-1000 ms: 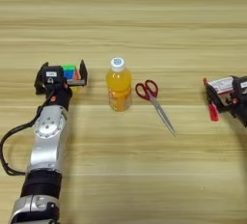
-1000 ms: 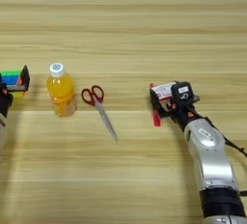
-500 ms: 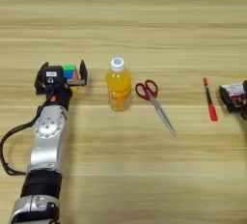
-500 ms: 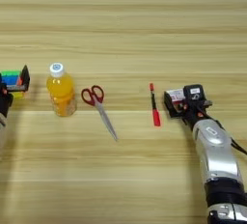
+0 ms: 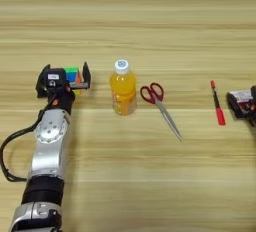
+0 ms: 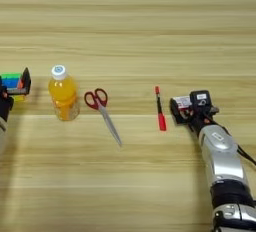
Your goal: Move the objects on the table
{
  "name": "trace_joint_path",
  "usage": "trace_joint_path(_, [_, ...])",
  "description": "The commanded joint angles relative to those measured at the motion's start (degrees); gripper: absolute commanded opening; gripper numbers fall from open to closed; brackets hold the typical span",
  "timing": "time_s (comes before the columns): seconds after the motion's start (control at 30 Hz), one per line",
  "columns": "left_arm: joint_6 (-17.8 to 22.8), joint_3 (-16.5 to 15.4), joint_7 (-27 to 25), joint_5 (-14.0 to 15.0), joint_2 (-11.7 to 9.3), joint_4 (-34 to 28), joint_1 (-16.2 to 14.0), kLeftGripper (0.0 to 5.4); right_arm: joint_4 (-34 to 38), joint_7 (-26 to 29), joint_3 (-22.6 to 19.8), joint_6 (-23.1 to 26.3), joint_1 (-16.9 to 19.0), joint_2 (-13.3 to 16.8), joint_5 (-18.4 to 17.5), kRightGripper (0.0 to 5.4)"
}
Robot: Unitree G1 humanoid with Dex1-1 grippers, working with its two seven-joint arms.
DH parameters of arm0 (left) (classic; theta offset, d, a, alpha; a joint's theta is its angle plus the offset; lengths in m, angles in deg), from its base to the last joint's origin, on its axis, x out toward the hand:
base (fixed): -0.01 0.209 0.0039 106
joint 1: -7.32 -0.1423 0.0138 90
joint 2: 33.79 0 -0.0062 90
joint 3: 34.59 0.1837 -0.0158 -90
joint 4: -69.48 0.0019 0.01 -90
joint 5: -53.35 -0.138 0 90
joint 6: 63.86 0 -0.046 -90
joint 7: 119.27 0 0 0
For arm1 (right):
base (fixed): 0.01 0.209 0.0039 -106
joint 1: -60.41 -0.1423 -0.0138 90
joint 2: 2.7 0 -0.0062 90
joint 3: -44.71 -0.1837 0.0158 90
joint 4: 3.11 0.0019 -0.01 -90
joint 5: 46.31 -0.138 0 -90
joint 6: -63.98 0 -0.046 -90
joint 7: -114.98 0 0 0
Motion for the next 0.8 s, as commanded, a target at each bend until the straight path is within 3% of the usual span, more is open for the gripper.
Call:
trace_joint_path(0.03, [0.23, 0.31, 0.18, -0.46, 0.15, 0.18, 0.23, 5.4, -0.72, -0.33, -0.26, -0.69, -0.91, 0.6, 0.2, 4.48])
trace_joint_path(0.3, [0.23, 0.36, 0.19, -0.5, 0.21, -0.09, 0.1, 5.4, 1.37, -0.16, 0.37, -3.46, -0.31, -0.06, 0.41, 5.36])
trace_joint_path(0.8, [0.32, 0.33, -0.25, -0.21, 0.06, -1.8, -0.52, 5.4, 4.27, -0.67, 0.59, -4.84, 0.44, -1.31, 0.11, 5.36])
